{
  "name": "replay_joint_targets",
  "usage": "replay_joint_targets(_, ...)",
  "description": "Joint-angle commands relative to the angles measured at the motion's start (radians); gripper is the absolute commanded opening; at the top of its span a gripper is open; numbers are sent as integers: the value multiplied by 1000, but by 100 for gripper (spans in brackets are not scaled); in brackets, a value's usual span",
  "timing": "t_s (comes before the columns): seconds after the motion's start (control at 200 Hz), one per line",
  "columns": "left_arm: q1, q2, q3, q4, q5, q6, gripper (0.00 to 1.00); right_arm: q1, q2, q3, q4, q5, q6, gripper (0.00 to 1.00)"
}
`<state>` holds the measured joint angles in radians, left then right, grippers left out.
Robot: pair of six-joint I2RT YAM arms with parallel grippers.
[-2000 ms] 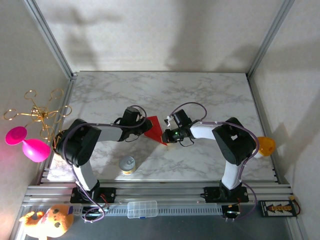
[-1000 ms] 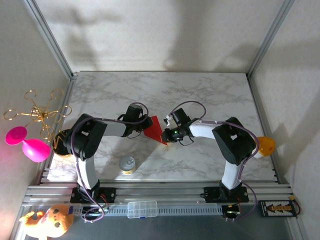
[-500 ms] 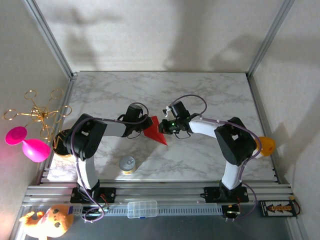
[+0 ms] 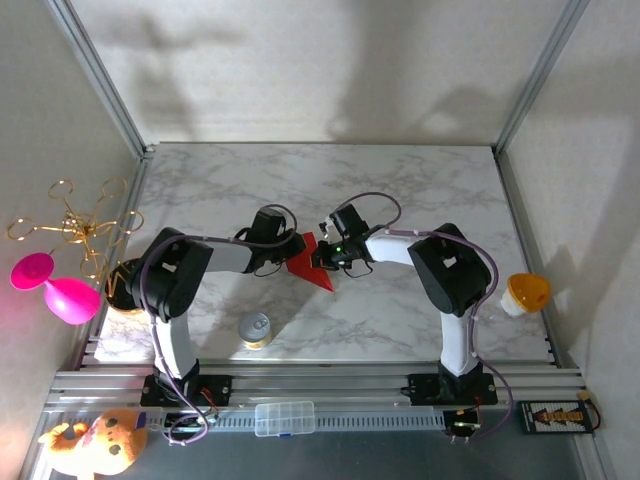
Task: Fold a paper plane with a square sheet of paper (pick it up from the middle)
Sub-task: Fourth fold the wing at the center of the table.
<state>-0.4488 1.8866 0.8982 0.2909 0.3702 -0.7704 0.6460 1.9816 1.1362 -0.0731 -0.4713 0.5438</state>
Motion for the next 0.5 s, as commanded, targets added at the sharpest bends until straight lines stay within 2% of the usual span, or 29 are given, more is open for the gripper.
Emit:
replay_joint_targets(0.0,4,-58,-28,-32,59,14,20,9,18,-7,-45,20,-3,3)
replay_joint_targets(0.22,-7,-96,-53,15,101,11,21,9,22,-6,-65,38,2,3)
replay_joint_targets(0.491,-10,-33,-45,-18,63,10,17,9,-8,0,-67,34,4,4)
